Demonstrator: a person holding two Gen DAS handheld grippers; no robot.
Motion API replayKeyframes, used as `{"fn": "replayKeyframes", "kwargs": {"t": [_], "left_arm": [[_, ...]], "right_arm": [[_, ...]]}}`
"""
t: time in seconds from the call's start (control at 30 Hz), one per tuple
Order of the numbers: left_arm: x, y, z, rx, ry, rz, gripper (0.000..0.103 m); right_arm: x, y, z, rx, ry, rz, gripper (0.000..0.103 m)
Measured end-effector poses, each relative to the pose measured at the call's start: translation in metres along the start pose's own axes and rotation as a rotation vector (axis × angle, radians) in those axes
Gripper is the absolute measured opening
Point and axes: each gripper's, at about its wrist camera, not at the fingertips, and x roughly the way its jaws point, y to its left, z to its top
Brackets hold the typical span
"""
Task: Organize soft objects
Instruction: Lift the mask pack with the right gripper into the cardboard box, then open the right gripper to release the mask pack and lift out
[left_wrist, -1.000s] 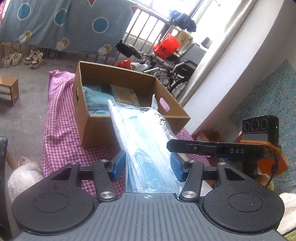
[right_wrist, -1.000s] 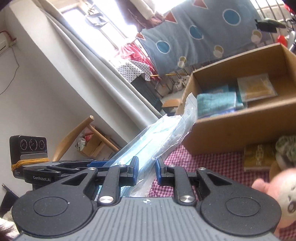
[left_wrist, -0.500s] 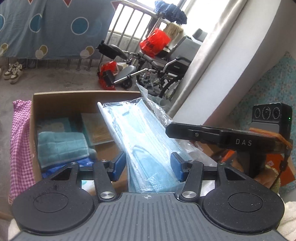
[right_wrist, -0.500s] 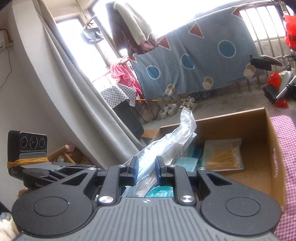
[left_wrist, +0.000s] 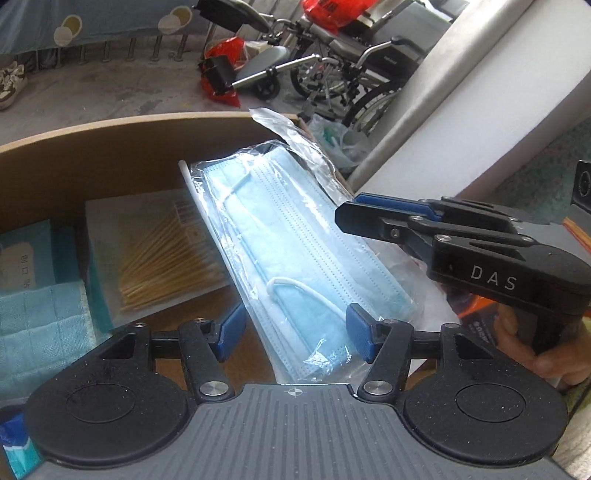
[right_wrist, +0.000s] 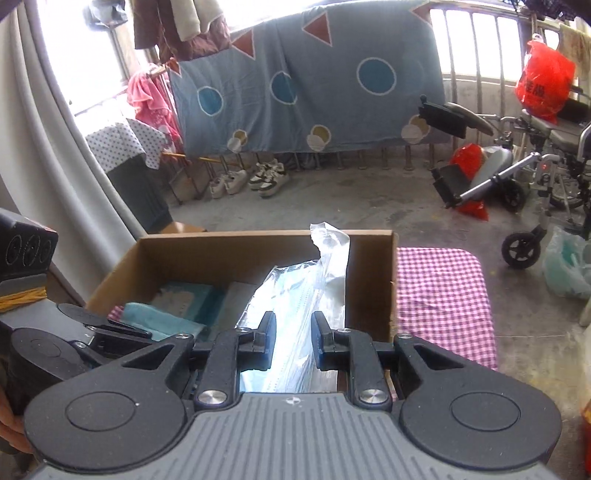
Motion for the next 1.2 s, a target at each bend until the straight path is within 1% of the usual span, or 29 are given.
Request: {"fn": "replayKeyframes", "kwargs": {"t": [0.03, 0.13, 0.27, 0.4, 0.5, 0.53, 0.6, 0.63, 0.73, 0.83, 0.9, 1.03, 1.1, 1.2], "left_arm": [[0.003, 0.002, 0.0, -0.007, 0.007, 0.004, 0.063], [0.002, 0.007, -0.005, -0.032, 0.007, -0.008, 0.071], [-0.018, 0.01, -0.012, -0.044, -0.017, -0.002, 0.073], [-0.062, 0.007, -0.029, -0.052, -0.083, 0.005, 0.078], [-0.096, 0.006, -0.043, -0.04, -0.14, 0.023, 0.087], [-0.108, 0.006, -0.048, -0.037, -0.16, 0.033, 0.094], [-0.135, 0.008, -0.066, -0.033, -0.204, 0.063, 0.1], [-0.146, 0.009, -0.073, -0.033, -0.225, 0.079, 0.102], [-0.178, 0.019, -0.101, -0.05, -0.283, 0.123, 0.102], [-0.197, 0.033, -0.129, -0.074, -0.311, 0.161, 0.103], [-0.205, 0.043, -0.147, -0.089, -0.323, 0.195, 0.103], [-0.21, 0.061, -0.176, -0.104, -0.325, 0.263, 0.103], [-0.209, 0.07, -0.187, -0.121, -0.312, 0.264, 0.103], [-0.207, 0.079, -0.195, -0.156, -0.296, 0.245, 0.103]], "right_arm": [[0.004, -0.002, -0.002, -0.015, 0.008, -0.028, 0.024], [0.007, -0.005, -0.01, -0.058, 0.011, -0.106, 0.024], [-0.002, -0.003, -0.012, -0.086, -0.004, -0.159, 0.024], [-0.018, 0.015, -0.007, -0.119, -0.02, -0.152, 0.024], [-0.021, 0.035, 0.001, -0.157, -0.002, -0.105, 0.025], [-0.019, 0.044, 0.004, -0.166, 0.025, -0.075, 0.025], [-0.006, 0.059, 0.007, -0.168, 0.112, -0.009, 0.025], [0.003, 0.064, 0.008, -0.162, 0.159, 0.02, 0.025], [0.046, 0.078, 0.006, -0.126, 0.337, 0.098, 0.025], [0.094, 0.083, -0.002, -0.056, 0.499, 0.127, 0.025], [0.12, 0.081, -0.012, -0.008, 0.583, 0.127, 0.025], [0.153, 0.065, -0.026, 0.024, 0.67, 0.032, 0.025], [0.158, 0.049, -0.028, 0.069, 0.682, -0.015, 0.025], [0.157, 0.024, -0.025, 0.186, 0.678, 0.001, 0.025]]}}
